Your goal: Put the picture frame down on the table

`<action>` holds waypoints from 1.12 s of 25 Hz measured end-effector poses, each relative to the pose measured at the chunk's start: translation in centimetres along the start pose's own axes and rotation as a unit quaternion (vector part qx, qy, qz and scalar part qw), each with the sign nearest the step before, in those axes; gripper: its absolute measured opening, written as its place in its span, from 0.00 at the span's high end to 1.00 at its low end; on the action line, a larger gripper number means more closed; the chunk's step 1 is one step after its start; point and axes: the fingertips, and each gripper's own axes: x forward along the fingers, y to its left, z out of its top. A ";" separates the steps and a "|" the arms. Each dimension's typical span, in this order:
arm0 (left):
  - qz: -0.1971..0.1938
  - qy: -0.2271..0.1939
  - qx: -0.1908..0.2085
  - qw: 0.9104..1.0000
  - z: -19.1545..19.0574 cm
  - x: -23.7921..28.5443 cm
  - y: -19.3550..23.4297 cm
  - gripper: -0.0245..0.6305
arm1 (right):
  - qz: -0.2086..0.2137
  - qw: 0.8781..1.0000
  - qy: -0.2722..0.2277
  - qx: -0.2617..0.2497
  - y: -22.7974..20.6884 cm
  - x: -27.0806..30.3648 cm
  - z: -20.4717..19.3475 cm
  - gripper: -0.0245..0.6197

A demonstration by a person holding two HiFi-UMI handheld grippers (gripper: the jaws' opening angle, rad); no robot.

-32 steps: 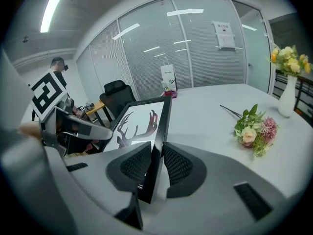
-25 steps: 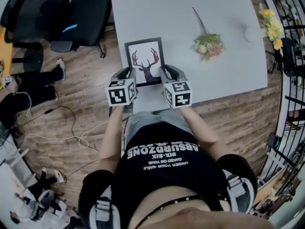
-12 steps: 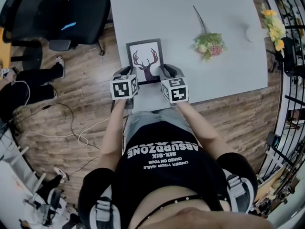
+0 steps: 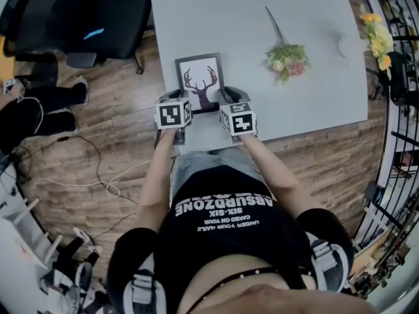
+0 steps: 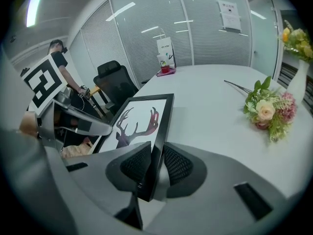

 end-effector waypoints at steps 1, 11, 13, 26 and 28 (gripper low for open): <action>0.002 0.002 0.000 1.000 -0.1 0.2 0.1 0.83 | 0.000 1.000 0.003 0.001 0.0 0.1 -0.1 0.81; 0.007 -0.004 0.000 1.000 -0.6 1.3 0.3 0.83 | -0.008 1.000 0.012 -0.006 -0.2 1.5 -1.2 0.81; 0.013 0.002 0.001 1.000 -0.7 1.5 0.3 0.82 | -0.002 1.000 0.008 0.009 -0.4 1.5 -1.4 0.81; 0.006 0.013 0.009 1.000 -0.8 1.4 0.3 0.82 | 0.007 1.000 0.011 0.028 -0.4 1.4 -1.6 0.81; -0.011 0.012 0.011 1.000 -0.8 1.6 0.0 0.82 | 0.016 1.000 0.006 0.016 -0.4 1.5 -1.6 0.81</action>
